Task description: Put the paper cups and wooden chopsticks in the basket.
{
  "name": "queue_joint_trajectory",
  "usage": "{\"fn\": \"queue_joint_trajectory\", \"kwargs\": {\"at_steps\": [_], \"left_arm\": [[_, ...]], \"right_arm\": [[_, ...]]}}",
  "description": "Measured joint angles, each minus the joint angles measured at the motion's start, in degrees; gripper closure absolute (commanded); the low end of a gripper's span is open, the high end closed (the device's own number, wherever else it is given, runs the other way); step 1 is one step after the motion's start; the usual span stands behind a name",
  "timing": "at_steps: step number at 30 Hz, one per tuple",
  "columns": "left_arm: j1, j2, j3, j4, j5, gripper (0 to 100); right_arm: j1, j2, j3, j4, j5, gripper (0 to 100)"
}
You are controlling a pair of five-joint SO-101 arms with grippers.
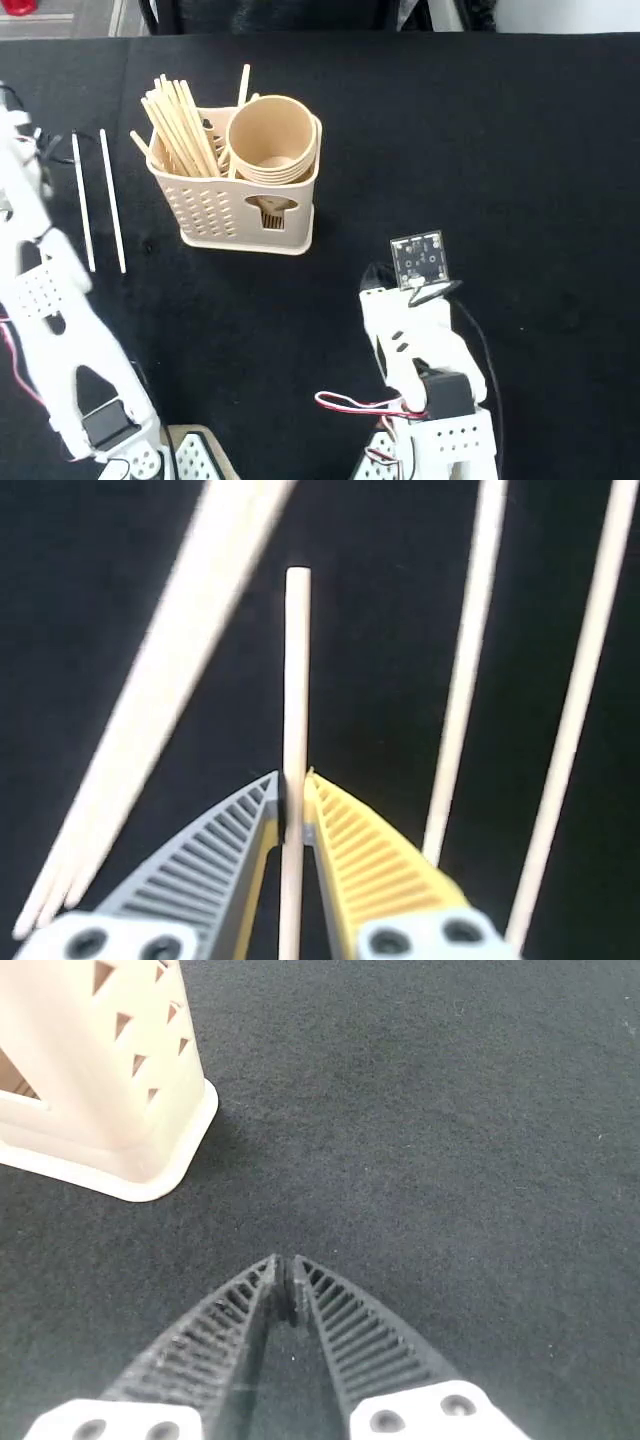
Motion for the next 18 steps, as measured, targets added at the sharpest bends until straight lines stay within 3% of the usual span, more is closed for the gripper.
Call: {"fn": "queue_joint_trajectory", "kwargs": {"at_steps": [7,14,18], "left_arm": [[-0.7,-25.05,31.12,0.0,0.79,97],[4.66,-56.62,57.14,-0.44,0.79,97],[5.8,-73.05,73.14,-8.09,0.7,97]], "right_arm": [[0.0,0.0,0.0,0.0,0.0,98.5],[0.0,0.0,0.0,0.0,0.0,98.5],[0.0,0.0,0.0,0.0,0.0,98.5]]}}
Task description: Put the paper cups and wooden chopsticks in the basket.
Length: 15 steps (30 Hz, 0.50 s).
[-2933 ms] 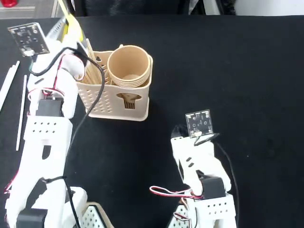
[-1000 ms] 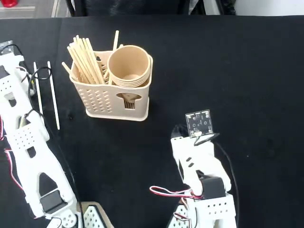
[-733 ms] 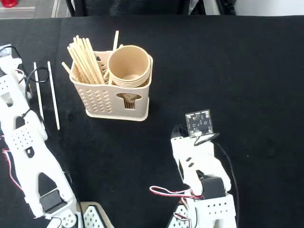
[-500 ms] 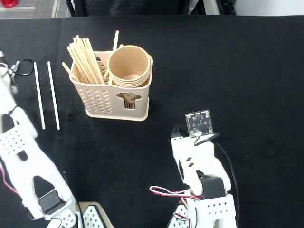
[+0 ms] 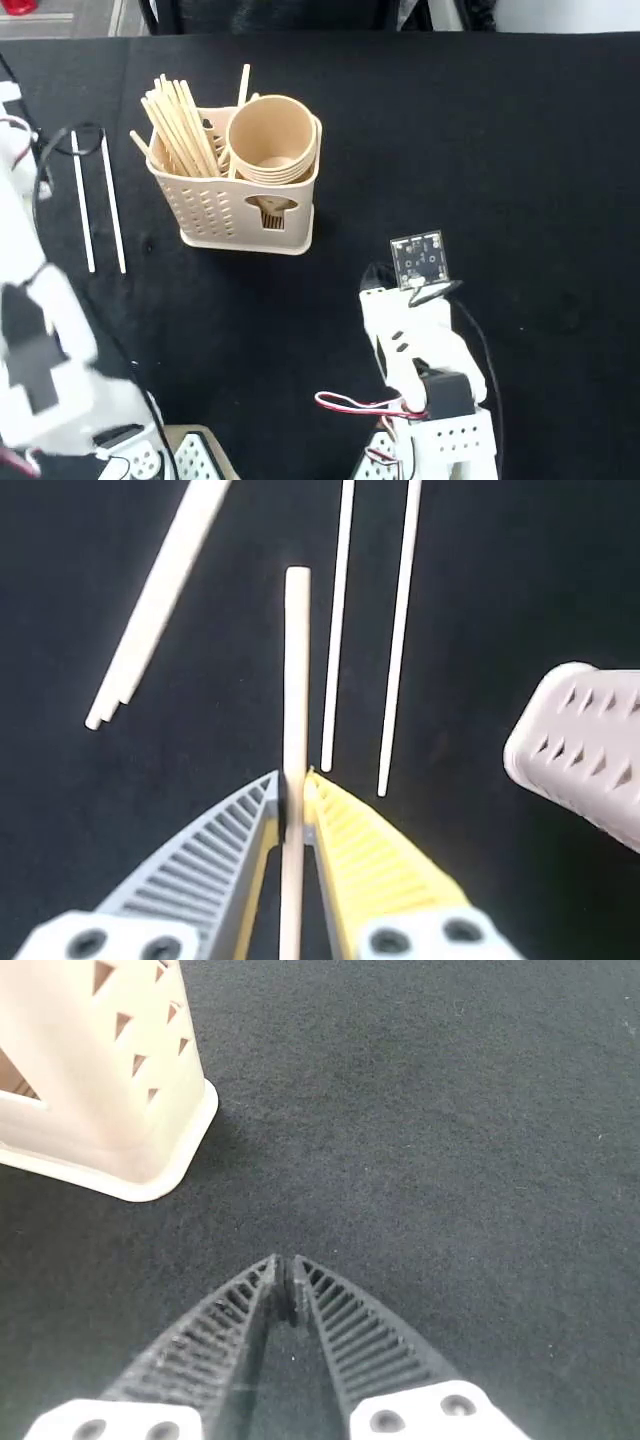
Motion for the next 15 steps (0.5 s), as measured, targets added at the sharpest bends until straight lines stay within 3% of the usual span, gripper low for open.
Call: {"fn": "queue_joint_trajectory", "kwargs": {"at_steps": [7,15], "left_arm": [[0.79,-28.66,30.68,-22.59,-0.09,97],[10.46,-58.55,50.11,-48.97,0.0,97]], "right_arm": [[0.0,0.0,0.0,0.0,0.0,98.5],[0.0,0.0,0.0,0.0,0.0,98.5]]}}
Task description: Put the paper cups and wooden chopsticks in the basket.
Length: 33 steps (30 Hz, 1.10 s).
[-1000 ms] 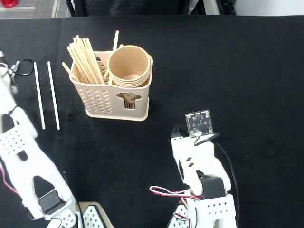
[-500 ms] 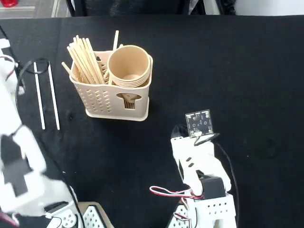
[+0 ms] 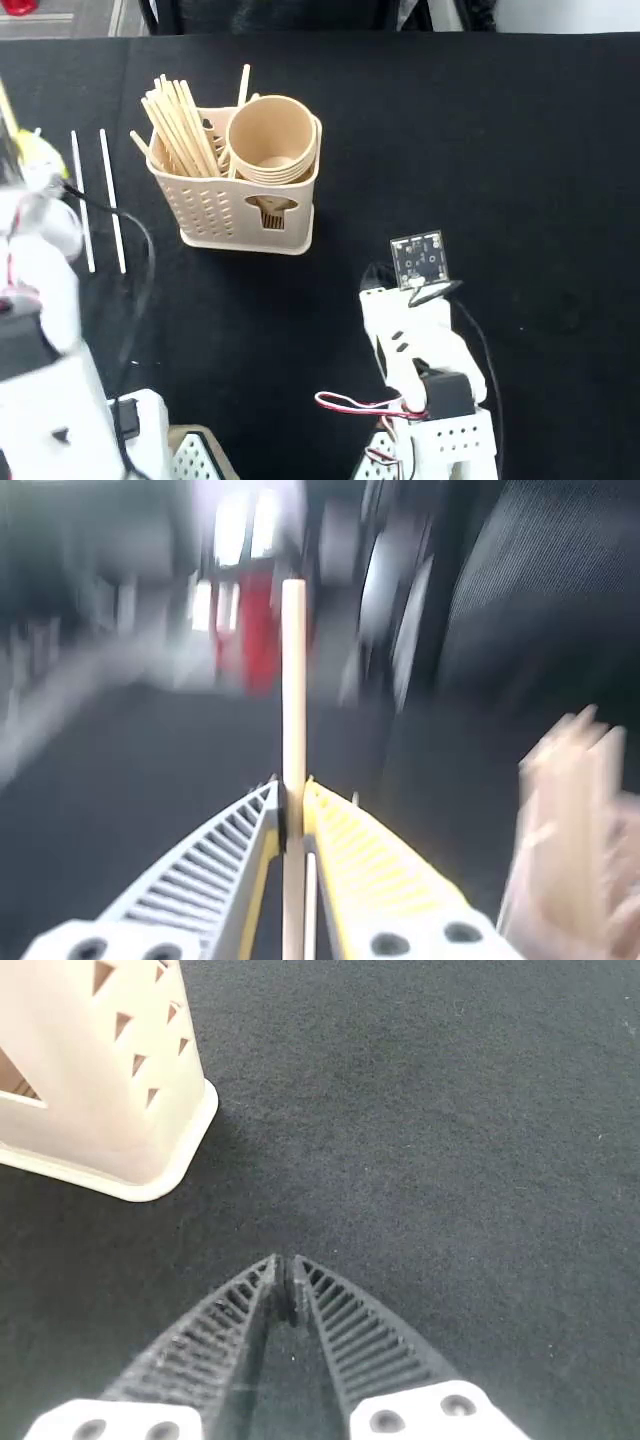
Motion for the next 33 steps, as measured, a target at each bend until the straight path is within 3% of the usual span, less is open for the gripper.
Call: {"fn": "queue_joint_trajectory", "kwargs": {"at_steps": [7,10,16,23,33], "left_arm": [[11.69,-10.29,6.15,-24.26,10.81,97],[15.56,-9.85,3.25,-27.08,14.86,97],[23.21,0.18,-2.2,-28.57,15.82,97],[24.0,18.99,-2.11,-36.22,16.7,97],[18.81,26.11,0.0,-39.74,21.71,96]], "right_arm": [[0.0,0.0,0.0,0.0,0.0,98.5],[0.0,0.0,0.0,0.0,0.0,98.5],[0.0,0.0,0.0,0.0,0.0,98.5],[0.0,0.0,0.0,0.0,0.0,98.5],[0.0,0.0,0.0,0.0,0.0,98.5]]}}
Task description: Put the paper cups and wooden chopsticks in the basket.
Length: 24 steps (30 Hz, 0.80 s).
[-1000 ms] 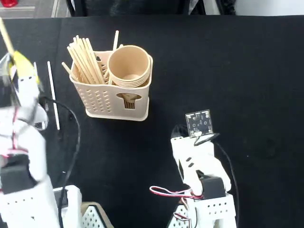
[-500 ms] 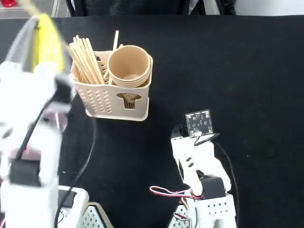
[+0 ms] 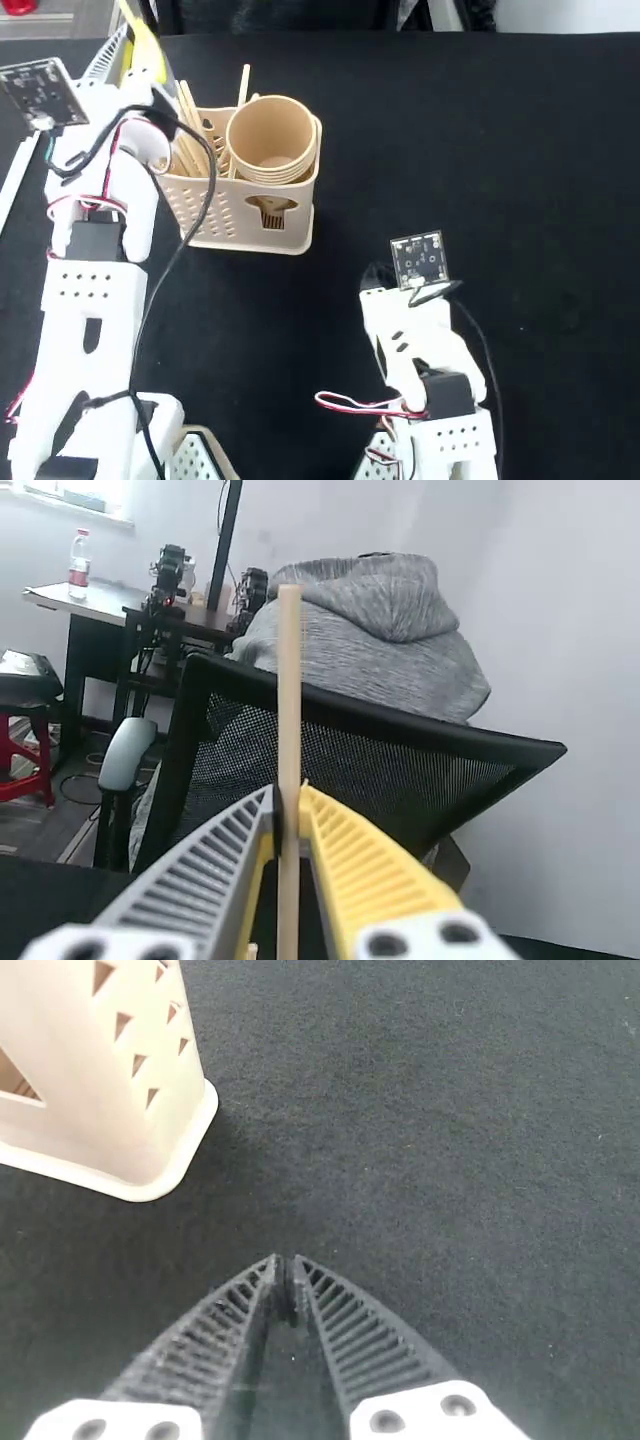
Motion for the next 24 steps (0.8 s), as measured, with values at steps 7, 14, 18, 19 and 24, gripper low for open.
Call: {"fn": "queue_joint_trajectory", "kwargs": {"at_steps": [7,14,18,19,24], "left_arm": [[2.37,0.18,1.14,11.6,-0.53,81],[1.05,0.35,-5.54,23.82,0.7,80],[-4.48,0.44,-14.42,34.29,0.53,80],[-6.86,0.79,-16.88,37.36,0.53,80],[-19.87,4.4,-27.69,52.57,-0.18,80]], "right_arm": [[0.0,0.0,0.0,0.0,0.0,98.5],[0.0,0.0,0.0,0.0,0.0,98.5],[0.0,0.0,0.0,0.0,0.0,98.5],[0.0,0.0,0.0,0.0,0.0,98.5],[0.0,0.0,0.0,0.0,0.0,98.5]]}}
